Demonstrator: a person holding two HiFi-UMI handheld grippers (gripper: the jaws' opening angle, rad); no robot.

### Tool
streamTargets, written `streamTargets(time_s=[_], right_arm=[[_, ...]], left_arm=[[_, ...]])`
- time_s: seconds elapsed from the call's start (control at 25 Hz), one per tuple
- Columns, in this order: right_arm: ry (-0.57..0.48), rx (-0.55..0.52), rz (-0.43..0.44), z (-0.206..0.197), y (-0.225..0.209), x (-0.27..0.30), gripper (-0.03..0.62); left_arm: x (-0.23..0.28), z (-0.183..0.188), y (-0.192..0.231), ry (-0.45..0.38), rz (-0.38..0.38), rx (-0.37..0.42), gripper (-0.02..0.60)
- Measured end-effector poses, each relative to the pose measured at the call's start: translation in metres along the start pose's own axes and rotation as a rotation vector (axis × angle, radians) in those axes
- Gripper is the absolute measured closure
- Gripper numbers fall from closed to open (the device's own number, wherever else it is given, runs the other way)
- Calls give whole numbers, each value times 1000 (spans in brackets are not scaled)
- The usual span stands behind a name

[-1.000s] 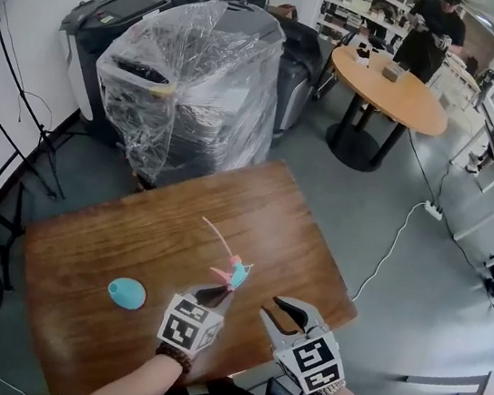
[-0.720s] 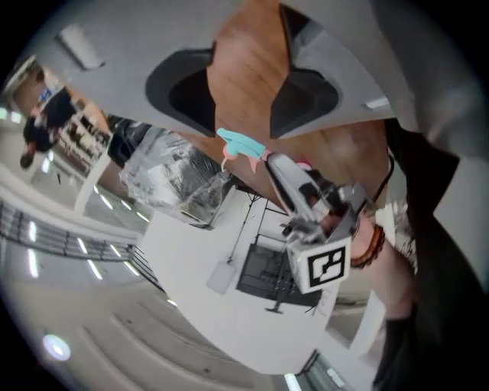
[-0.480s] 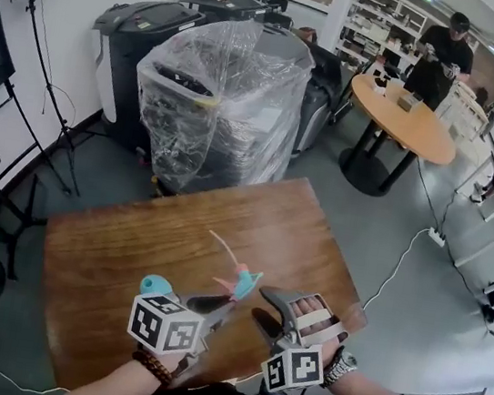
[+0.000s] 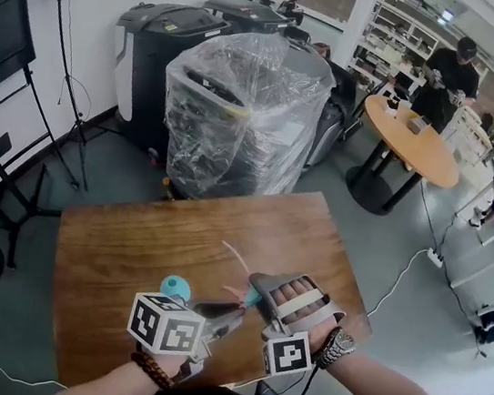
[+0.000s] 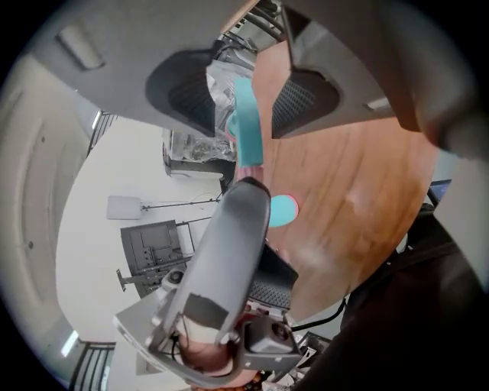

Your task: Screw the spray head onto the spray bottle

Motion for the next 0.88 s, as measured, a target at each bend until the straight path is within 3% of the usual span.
streamTargets(time_s=[0.16, 0.24, 0.48, 0.52, 0.6, 0.68, 0.88], right_arm=[[-14, -27, -18, 13, -5, 4, 406], [-9, -44, -21, 15, -5, 4, 474], [-4, -21, 27, 14, -8, 4, 478], [-10, 14, 41, 14, -12, 4, 479], [-26, 119, 84, 11, -20, 5, 479], [-42, 248, 140, 5, -25, 7, 479], [-77, 532, 267, -13, -33, 11, 479]], left_arm=[[-9, 2, 0, -9, -22, -2, 515], [-12, 2, 0, -12, -27, -3, 514], [-20, 6, -2, -39, -33, 44, 508], [-21, 7, -2, -45, -29, 65, 503], [-26, 10, -3, -55, -17, 108, 389], [-34, 12, -2, -73, 12, 170, 319], [-71, 15, 1, -129, 126, 353, 284]])
Point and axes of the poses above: the fingertips, and each gripper's own axes: x forward along the fingers, y to its left, z out of its top, the point moved 8 cm from there along -x, backward along the fingers
